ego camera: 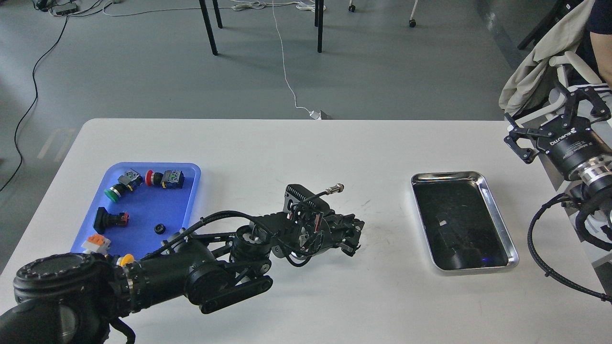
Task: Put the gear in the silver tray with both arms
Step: 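Carry the black gear with the left gripper toward the table centre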
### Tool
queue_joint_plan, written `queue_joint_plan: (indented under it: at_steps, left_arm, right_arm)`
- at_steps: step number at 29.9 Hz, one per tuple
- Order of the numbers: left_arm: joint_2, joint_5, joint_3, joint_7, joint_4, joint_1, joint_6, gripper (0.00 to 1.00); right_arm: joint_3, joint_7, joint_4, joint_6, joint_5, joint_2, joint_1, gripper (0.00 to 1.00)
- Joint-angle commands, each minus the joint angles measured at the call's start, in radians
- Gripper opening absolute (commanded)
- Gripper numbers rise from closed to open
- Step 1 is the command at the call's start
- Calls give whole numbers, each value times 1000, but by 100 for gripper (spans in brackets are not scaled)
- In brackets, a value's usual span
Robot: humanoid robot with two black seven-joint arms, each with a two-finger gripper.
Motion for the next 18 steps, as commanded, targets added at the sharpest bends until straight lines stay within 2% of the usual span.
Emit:
queue_joint_plan:
  at_steps: [1,3,6,8,10,11,14,18]
  left_arm:
    - [0,1,1,1,0,18,3,34]
    - [0,-2,1,3,0,19,9,43]
    - [0,-6,0,9,0,30,23,52]
    - [0,-22,0,12,0,30,36,65]
    - [0,-54,0,18,0,29,61,85]
    - [0,-72,-5,26,0,27,73,91]
    - [0,-124,-26,53,-2,9,102,98]
    - [0,-160,-175,53,-5,-39,116,98]
  right_arm:
    - [0,1,0,0,0,0,0,99]
    - [0,1,0,0,0,0,0,99]
    - [0,1,0,0,0,0,0,99]
    - [0,1,0,0,0,-1,0,99]
    - [0,1,0,0,0,-1,0,99]
    - [0,1,2,2,0,-1,0,99]
    - [2,1,12,3,-1,-3,1,99]
    - [0,0,22,6,-5,-26,10,99]
